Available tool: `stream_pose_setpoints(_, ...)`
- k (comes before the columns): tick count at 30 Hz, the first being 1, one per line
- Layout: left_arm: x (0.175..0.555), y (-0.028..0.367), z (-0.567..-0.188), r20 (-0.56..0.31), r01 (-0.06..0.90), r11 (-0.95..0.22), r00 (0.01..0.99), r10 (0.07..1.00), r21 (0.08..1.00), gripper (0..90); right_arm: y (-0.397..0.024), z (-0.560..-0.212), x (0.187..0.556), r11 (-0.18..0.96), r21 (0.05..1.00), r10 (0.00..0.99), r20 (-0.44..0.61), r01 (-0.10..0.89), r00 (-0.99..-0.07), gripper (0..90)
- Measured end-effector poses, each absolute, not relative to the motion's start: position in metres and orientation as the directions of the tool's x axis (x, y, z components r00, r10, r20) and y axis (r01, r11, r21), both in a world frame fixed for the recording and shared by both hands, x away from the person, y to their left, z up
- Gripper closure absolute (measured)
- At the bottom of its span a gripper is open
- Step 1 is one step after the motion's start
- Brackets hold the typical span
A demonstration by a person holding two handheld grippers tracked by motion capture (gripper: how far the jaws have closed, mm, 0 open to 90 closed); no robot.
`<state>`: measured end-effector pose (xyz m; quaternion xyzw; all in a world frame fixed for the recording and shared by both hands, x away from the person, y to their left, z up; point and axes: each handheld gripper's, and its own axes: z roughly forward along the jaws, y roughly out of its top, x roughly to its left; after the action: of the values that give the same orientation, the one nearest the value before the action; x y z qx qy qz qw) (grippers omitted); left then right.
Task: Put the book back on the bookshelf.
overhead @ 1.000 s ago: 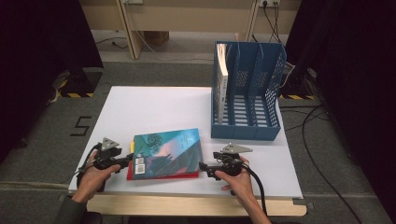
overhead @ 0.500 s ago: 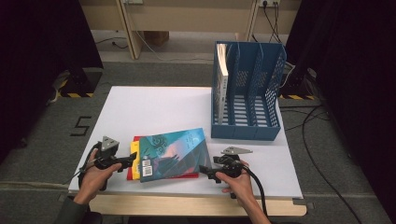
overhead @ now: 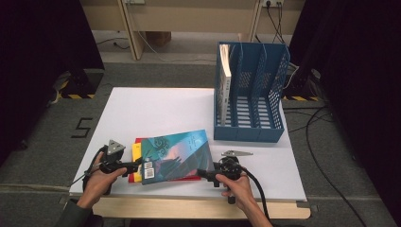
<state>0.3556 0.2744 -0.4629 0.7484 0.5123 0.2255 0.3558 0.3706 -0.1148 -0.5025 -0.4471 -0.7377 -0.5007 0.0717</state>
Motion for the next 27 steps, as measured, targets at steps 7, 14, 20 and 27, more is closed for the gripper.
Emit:
stream_pose_setpoints(7, 0.355, 0.273, -0.464, -0.068, 0.614, -0.204, 0.39, 0.918, 0.762, 25.4, -0.118, -0.501, 0.373, 0.036, 0.673, 0.595, 0.58, 0.739, -0.557, 33.6)
stream_pose_setpoints(14, 0.35, 0.258, -0.466, -0.026, 0.581, -0.254, 0.43, 0.902, 0.773, 32.4, -0.128, -0.479, 0.38, -0.007, 0.74, 0.615, 0.534, 0.673, -0.58, 39.3)
stream_pose_setpoints(20, 0.347, 0.245, -0.468, -0.002, 0.554, -0.27, 0.44, 0.898, 0.788, 36.0, -0.132, -0.453, 0.385, 0.022, 0.812, 0.644, 0.434, 0.583, -0.63, 41.9)
stream_pose_setpoints(27, 0.353, 0.232, -0.474, -0.002, 0.544, -0.256, 0.428, 0.904, 0.799, 23.2, -0.115, -0.392, 0.387, 0.164, 0.915, 0.662, 0.175, 0.369, -0.729, 48.6)
